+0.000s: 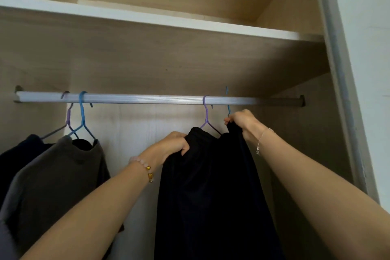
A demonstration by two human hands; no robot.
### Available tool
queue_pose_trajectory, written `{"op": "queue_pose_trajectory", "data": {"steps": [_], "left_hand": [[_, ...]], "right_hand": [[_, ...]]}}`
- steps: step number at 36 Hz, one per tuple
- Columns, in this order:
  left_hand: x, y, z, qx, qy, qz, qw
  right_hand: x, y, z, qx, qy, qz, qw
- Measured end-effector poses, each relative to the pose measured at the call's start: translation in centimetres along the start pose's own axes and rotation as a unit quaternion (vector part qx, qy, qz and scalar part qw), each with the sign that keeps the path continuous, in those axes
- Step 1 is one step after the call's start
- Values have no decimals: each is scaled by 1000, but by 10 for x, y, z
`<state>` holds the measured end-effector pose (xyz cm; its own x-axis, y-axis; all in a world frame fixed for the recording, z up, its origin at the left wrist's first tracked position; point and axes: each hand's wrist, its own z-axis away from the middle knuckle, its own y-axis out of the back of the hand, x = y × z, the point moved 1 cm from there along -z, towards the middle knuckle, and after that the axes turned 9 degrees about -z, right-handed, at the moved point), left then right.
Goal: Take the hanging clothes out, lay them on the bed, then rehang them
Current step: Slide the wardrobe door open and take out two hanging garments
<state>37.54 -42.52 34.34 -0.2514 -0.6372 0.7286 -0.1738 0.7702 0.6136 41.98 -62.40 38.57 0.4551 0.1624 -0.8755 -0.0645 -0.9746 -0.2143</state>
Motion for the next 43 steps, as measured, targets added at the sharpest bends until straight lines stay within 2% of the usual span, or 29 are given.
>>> {"op": "queue_pose_trajectory", "data": {"steps": [5, 12, 18, 24, 29, 34, 40, 43], "left_hand": [[9, 10, -2, 27, -10, -3, 1000], [27, 28, 2, 62, -47, -5, 997], [10, 27, 32, 56, -43, 8, 997], [-29, 4, 78, 57, -27, 43, 997], [-45, -8, 110, 41, -26, 82, 995], [-59, -14, 130, 29, -30, 109, 993], [-103, -48, 178, 12, 7, 181, 983], [-136, -76, 212, 36, 43, 210, 976]], "right_hand": [[-4, 5, -3, -10, -12, -27, 1000], [5, 18, -4, -28, -34, -3, 999], [26, 29, -3, -53, -55, -85, 993], [6, 27, -7, -59, -39, -19, 997], [3, 27, -13, -84, -69, 36, 993], [39, 31, 3, -104, -138, 0, 985], [122, 52, 94, -122, -200, -139, 962], [169, 67, 143, -139, -214, -142, 956]]}}
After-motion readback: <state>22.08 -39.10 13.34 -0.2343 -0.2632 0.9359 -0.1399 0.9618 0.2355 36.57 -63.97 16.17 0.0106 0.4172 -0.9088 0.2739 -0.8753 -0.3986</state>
